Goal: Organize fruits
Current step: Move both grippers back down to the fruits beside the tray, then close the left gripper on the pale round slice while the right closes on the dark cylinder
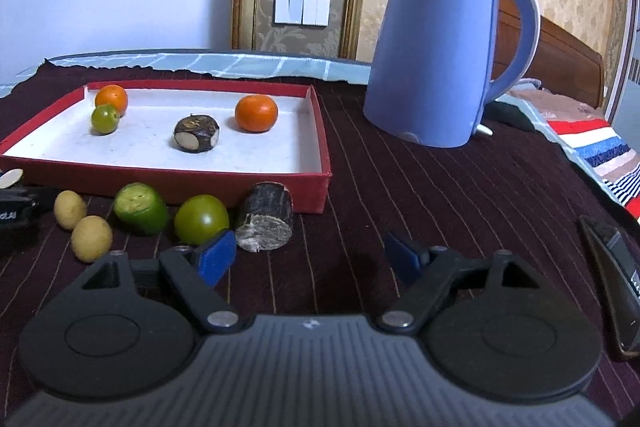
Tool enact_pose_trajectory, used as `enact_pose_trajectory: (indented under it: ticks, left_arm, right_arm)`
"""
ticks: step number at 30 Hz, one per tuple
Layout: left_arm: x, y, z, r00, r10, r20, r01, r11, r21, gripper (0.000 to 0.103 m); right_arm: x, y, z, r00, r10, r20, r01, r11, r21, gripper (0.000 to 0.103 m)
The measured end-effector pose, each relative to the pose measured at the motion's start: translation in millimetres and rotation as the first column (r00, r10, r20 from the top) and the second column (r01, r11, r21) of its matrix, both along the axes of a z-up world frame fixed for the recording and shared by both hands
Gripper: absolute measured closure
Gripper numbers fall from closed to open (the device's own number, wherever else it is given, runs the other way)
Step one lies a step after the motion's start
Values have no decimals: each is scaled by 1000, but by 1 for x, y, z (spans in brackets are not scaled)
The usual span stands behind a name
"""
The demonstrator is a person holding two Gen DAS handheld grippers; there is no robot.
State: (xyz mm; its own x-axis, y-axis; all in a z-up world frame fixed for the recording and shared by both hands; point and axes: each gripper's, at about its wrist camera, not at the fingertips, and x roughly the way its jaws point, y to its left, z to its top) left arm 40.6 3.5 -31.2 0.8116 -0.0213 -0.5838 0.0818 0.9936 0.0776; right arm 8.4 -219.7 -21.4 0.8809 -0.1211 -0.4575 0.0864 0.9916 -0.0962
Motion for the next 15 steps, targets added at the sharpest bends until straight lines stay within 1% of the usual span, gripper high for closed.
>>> enact_pose_trajectory:
  ticks: [4,6,7,9,13,14,15]
  left_arm:
    - [0,0,0,1000,0,0,0,1000,-2,40]
    - [0,0,0,1000,0,0,0,1000,-2,40]
    - [0,0,0,1000,0,0,0,1000,-1,40]
    - [0,0,0,1000,0,0,0,1000,0,40]
    - [0,0,0,1000,0,1,0,1000,-1,40]
    - [0,0,-1,1000,-1,1,1,1000,0,40]
    - [0,0,-1,1000,0,1,0,1000,0,40]
  right_arm:
    - [8,5,-1,1000,18,-21,-18,1000,-12,22]
    - [6,7,2,998,67,2,-67,998,14,23]
    - [6,7,3,998,70,2,-70,997,17,23]
    - [11,7,1,999,40,-12,-40,999,-4,23]
    - [16,4,0,998,45,-33,-44,999,30,29]
    - [17,4,0,998,53,-37,-52,998,41,31]
    - [17,3,0,997,63,-41,-60,996,60,37]
